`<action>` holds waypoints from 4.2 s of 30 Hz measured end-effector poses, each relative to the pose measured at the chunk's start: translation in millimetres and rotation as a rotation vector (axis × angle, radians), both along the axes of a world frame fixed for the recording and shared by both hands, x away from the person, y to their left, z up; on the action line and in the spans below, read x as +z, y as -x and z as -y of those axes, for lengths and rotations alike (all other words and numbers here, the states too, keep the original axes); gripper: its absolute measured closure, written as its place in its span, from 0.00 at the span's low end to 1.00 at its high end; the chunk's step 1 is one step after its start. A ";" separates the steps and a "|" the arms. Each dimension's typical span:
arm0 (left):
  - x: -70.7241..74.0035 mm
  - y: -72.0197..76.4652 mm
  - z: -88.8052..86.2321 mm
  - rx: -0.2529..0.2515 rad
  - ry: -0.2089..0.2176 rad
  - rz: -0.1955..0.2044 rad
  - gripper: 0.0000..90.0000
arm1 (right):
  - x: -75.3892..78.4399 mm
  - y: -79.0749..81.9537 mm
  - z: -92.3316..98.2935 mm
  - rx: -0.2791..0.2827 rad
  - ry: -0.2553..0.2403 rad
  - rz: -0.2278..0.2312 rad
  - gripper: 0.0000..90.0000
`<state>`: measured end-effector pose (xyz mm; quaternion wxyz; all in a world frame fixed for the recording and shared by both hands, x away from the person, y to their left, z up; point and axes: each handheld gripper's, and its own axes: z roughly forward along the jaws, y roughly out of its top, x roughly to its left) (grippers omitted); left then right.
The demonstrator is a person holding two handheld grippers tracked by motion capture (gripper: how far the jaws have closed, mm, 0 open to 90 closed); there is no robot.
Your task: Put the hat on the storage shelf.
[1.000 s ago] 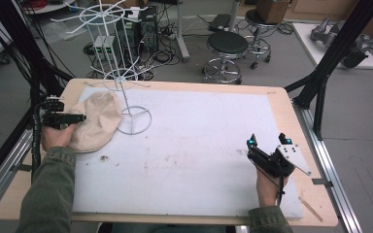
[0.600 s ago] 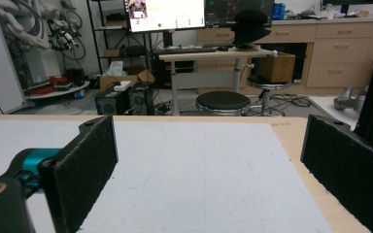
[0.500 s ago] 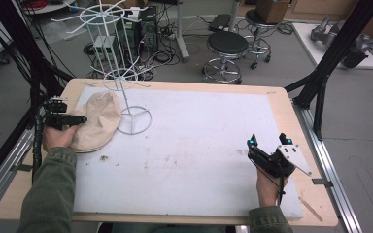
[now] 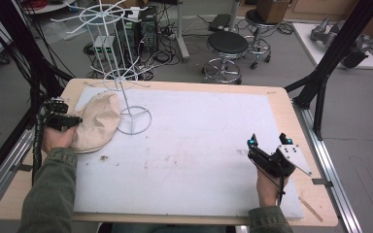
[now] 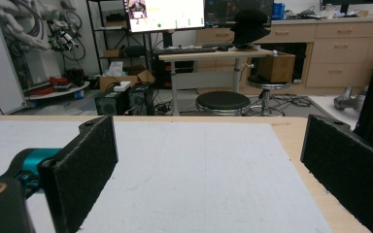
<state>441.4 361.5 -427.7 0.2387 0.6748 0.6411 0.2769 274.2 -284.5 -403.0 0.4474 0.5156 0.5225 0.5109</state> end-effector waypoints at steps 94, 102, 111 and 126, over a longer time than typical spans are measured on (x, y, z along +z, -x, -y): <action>66.9 66.4 11.1 -0.052 0.069 0.357 0.94 | 1.7 1.8 2.3 0.005 -0.016 0.014 0.06; 77.5 79.1 17.1 -0.068 0.073 0.414 0.94 | 1.9 1.7 1.8 0.007 -0.017 0.017 0.06; 87.6 92.2 22.9 -0.079 0.067 0.470 0.94 | 2.0 1.8 2.4 0.006 -0.020 0.018 0.06; 101.3 118.1 26.3 -0.105 0.099 0.552 0.94 | 2.5 2.3 2.7 0.007 -0.022 0.023 0.06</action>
